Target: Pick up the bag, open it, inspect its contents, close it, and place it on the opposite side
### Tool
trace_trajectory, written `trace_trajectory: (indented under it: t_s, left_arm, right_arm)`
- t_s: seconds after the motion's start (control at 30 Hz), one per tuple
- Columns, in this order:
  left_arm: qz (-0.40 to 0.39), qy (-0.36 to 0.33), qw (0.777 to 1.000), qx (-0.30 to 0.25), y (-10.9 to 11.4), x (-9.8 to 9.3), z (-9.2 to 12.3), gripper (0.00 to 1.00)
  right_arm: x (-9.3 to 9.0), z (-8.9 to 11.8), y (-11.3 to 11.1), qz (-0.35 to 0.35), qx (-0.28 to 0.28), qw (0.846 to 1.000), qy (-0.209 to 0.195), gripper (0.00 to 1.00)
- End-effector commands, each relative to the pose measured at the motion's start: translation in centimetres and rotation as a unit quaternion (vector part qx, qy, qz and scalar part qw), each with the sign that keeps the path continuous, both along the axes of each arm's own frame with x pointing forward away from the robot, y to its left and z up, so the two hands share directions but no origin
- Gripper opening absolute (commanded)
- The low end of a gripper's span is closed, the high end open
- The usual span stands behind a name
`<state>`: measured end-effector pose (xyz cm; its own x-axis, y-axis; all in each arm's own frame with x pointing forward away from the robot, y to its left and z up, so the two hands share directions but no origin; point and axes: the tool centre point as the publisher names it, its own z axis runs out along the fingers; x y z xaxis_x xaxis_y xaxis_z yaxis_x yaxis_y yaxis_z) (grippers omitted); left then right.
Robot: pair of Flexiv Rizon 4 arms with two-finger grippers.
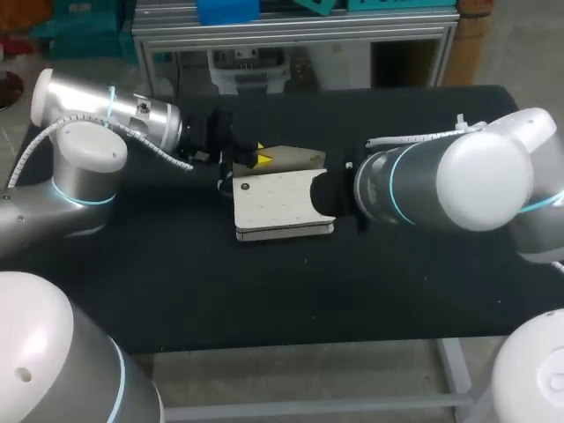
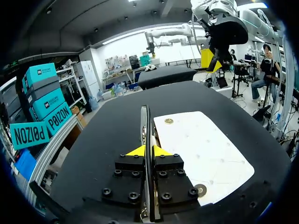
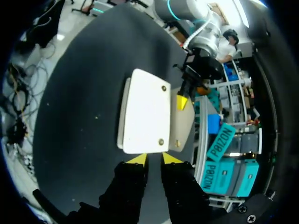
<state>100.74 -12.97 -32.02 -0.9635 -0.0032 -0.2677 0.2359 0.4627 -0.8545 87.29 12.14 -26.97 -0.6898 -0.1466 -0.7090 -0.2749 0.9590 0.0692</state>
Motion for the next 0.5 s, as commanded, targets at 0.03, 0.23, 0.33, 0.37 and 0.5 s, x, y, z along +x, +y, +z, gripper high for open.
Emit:
trace_trajectory:
  t_s: [0.03,0.23,0.33,0.37,0.5]
  left_arm:
    - [-0.004,-0.002,1.000,-0.019,0.1,0.0,-0.7,0.00]
    - [-0.009,0.004,1.000,-0.010,-0.3,-0.1,-1.4,0.00]
    - [-0.011,0.009,1.000,-0.007,-0.4,-0.2,-1.6,0.00]
    - [-0.012,0.011,1.000,-0.006,-0.5,-0.2,-1.7,0.00]
    - [-0.012,0.016,1.000,-0.005,-0.5,-0.3,-2.0,0.00]
  right_arm:
    - [-0.2,-1.5,1.0,-0.018,0.034,0.991,-0.125,0.28]
    - [-1.2,-2.4,1.3,-0.025,0.036,0.988,-0.148,0.35]
    - [-1.7,-2.8,1.4,-0.024,0.040,0.986,-0.161,0.38]
    - [-1.8,-3.0,1.4,-0.025,0.041,0.985,-0.164,0.38]
    - [-2.3,-3.7,1.5,-0.038,0.027,0.981,-0.186,0.41]
